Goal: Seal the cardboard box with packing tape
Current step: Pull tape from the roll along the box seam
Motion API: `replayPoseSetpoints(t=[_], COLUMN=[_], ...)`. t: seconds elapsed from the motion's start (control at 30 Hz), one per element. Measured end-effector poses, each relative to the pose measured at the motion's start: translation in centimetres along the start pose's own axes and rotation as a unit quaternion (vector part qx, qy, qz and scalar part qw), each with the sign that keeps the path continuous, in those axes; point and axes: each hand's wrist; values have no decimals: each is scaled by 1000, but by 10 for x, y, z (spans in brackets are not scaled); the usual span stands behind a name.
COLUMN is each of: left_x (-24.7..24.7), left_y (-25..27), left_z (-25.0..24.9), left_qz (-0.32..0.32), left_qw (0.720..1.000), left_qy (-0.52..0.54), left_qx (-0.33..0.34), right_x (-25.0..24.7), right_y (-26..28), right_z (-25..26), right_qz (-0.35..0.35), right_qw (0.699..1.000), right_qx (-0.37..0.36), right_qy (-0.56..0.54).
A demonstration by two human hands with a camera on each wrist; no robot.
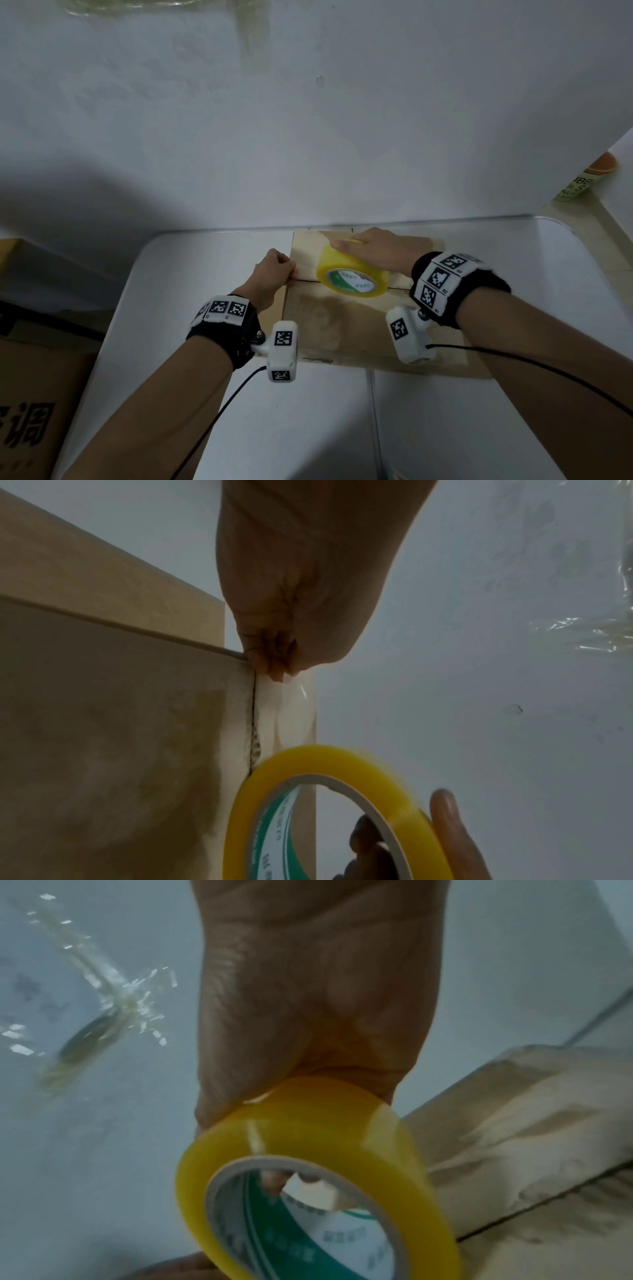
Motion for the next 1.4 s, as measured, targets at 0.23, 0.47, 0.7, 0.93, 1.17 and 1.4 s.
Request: replayPoseSetpoints(t=[0.23, 0.47, 0.7, 0.93, 1.17, 1.4], left_x=[-12, -39, -37, -38, -30, -12], left_y=[13, 24, 22, 17, 9, 6], left_z=[8, -2, 21, 32, 45, 53], left_qz=[-20, -5, -24, -31, -50, -43], left_qw=[997, 993, 995, 994, 994, 993], left_qy=[55, 28, 49, 55, 47, 106], left_qx=[44, 112, 83, 90, 81, 32], right_x=[-3, 8, 11, 24, 33, 36], right_y=[-3, -12, -14, -21, -34, -40], right_z=[5, 23, 31, 45, 49, 52], right_qz=[-11, 7, 0, -3, -11, -4], right_qw=[992, 984, 986, 978, 972, 964], right_qx=[3, 13, 3, -2, 18, 16], right_qy=[126, 177, 168, 208, 236, 265])
Point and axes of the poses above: each hand's wrist, its own y-axis away from the middle knuckle, its own x-axis out of the palm, z = x × y, and after that the axes turned 4 degrees about -y, right-handed
